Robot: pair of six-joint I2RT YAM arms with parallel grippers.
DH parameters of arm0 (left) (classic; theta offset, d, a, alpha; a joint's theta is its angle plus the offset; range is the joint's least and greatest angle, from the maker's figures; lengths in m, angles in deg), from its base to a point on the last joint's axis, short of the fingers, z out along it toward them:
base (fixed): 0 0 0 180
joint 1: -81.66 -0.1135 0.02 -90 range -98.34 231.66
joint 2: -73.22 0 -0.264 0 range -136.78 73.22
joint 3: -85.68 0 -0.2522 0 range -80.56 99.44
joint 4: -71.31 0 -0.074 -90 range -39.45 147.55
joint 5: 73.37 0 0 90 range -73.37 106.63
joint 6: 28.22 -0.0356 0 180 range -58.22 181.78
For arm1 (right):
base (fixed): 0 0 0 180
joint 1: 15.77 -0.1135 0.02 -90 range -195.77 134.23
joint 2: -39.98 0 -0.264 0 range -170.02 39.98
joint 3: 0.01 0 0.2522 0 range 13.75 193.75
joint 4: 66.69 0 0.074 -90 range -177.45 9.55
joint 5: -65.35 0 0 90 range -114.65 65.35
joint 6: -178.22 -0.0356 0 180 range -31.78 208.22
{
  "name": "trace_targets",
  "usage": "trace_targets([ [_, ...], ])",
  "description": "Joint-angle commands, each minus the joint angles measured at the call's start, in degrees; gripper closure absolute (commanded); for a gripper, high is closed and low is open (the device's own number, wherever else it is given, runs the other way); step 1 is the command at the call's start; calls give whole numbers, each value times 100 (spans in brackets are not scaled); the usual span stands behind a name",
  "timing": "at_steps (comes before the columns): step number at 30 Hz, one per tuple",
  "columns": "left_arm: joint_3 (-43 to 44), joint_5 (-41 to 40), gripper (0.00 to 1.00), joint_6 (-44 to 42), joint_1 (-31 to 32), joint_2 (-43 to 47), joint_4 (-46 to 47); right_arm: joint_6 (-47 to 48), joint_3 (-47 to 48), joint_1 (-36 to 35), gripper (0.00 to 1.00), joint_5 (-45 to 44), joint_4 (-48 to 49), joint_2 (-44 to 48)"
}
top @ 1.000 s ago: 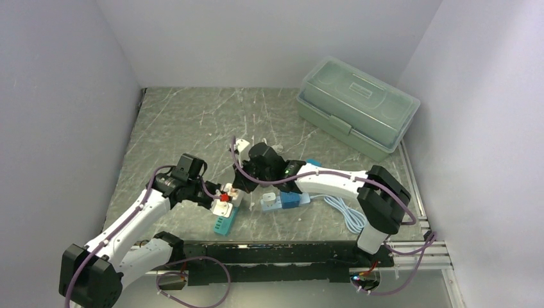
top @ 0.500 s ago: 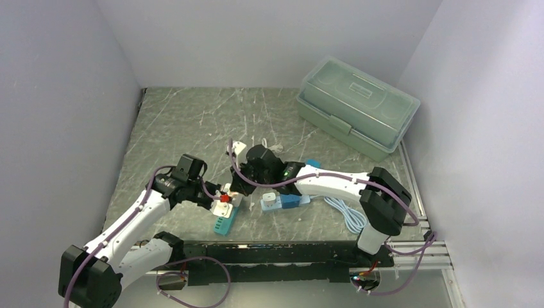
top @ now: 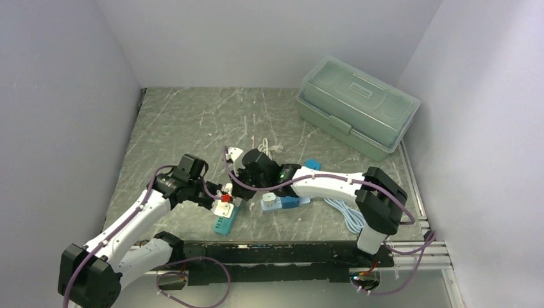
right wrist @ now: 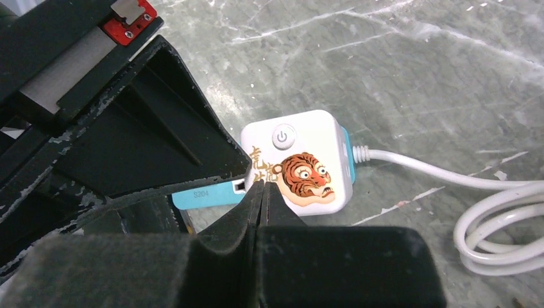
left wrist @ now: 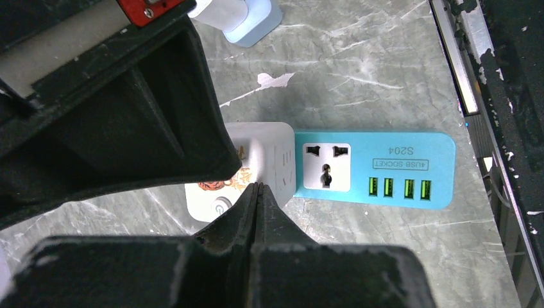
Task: Insert the plug
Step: Insert the plug into the socket.
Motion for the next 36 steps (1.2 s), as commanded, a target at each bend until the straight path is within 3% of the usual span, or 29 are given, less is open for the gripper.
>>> trace_targets([
  [1, -108, -428, 97, 196, 39, -161, -358, 174, 369, -7, 100, -313, -305, 251],
  [19, -124, -457, 97, 177, 77, -140, -383, 18, -40, -65, 100, -127, -112, -135],
  [28, -168, -485, 97, 131, 91, -65, -328, 452, 1285, -34, 100, -561, -549, -20],
  [36, -203, -501, 97, 114, 100, -26, -357, 353, 963, -41, 100, -584, -431, 139],
])
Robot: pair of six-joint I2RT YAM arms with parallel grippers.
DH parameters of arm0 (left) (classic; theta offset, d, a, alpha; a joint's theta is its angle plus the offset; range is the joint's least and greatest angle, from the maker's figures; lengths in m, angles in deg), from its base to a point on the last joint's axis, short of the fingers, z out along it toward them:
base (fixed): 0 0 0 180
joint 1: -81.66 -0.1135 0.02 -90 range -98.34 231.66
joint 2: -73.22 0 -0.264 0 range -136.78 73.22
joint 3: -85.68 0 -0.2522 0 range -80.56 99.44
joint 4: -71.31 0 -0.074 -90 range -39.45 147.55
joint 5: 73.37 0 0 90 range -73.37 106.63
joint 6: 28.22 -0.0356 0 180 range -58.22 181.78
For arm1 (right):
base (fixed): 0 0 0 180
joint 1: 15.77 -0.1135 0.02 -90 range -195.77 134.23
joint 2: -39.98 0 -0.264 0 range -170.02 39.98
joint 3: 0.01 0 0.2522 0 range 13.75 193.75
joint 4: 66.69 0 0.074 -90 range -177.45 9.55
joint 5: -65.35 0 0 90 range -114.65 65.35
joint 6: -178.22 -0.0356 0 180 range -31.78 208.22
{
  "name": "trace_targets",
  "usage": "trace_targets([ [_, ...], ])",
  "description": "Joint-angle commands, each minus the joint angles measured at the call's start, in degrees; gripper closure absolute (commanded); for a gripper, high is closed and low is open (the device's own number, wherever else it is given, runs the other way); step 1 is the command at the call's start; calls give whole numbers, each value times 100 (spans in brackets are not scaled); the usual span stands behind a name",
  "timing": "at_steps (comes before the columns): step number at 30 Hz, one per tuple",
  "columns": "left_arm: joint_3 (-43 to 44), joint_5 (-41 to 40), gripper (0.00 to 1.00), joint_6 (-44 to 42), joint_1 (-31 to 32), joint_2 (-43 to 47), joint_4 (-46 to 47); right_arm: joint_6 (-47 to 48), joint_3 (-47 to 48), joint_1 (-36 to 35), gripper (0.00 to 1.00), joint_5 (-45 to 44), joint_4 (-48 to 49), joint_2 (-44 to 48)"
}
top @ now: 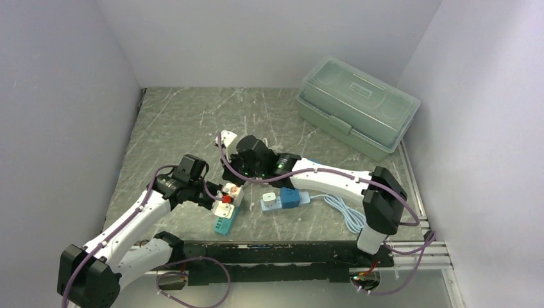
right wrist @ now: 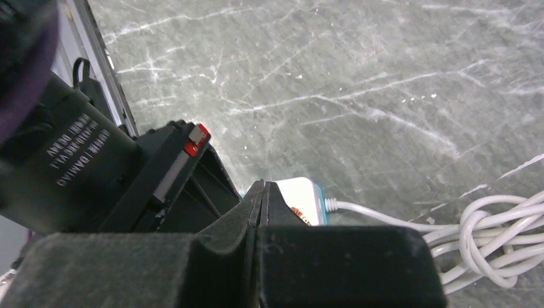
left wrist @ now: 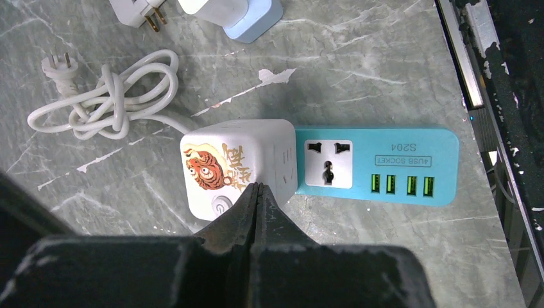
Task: Insert the plug
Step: Insert the plug into the socket.
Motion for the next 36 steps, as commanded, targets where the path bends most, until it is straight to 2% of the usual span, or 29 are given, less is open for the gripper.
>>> trace_targets([
  [1, -199, -331, 97, 90, 26, -71, -375, -53, -315, -9, 100, -2, 99, 127],
  [6, -186, -321, 97, 118, 24, -65, -391, -283, -948, -84, 100, 442, 45, -342],
  [9, -182, -323, 97, 117, 26, -68, -388, -256, -1071, -132, 100, 361, -33, -358],
  [13, -158, -351, 97, 139, 35, -45, -372, -39, -546, -97, 100, -74, -292, -165],
  [15, -113, -361, 95, 177, 35, -14, -394, 39, -226, -11, 92, -205, -391, -93],
  [16, -92, -363, 92, 208, 35, 4, -402, 44, -110, 39, 86, -267, -396, -27],
  [19, 1, -352, 79, 341, 35, 125, -422, 60, 86, 249, 54, -529, -304, 291],
  [22, 188, -340, 64, 492, 34, 137, -495, 114, 187, 470, 14, -747, -299, 556],
  [23, 261, -351, 63, 526, 35, 117, -499, 97, 198, 581, 2, -875, -340, 621],
  [27, 560, -344, 57, 825, 35, 3, -460, -444, -339, 1243, 0, -1166, -319, 980],
  [29, 713, -359, 41, 1057, 28, -38, -391, -1078, -734, 1663, 0, -1092, -306, 1131],
  [31, 861, -375, 38, 1313, 24, -48, -300, -1464, -1034, 2027, 0, -1213, -472, 1185],
  [32, 917, -383, 26, 1432, 18, -50, -233, -1501, -1140, 2154, 0, -1273, -576, 1176],
  [34, 975, -469, 20, 1745, 16, 7, 60, -1556, -1436, 2299, 0, -1651, -671, 1193],
  [35, 974, -556, 5, 1919, 16, 49, 241, -1623, -1589, 2302, 0, -1914, -674, 1203],
  [36, 978, -666, 1, 2089, 16, 83, 427, -1701, -1686, 2310, 0, -2126, -720, 1184],
])
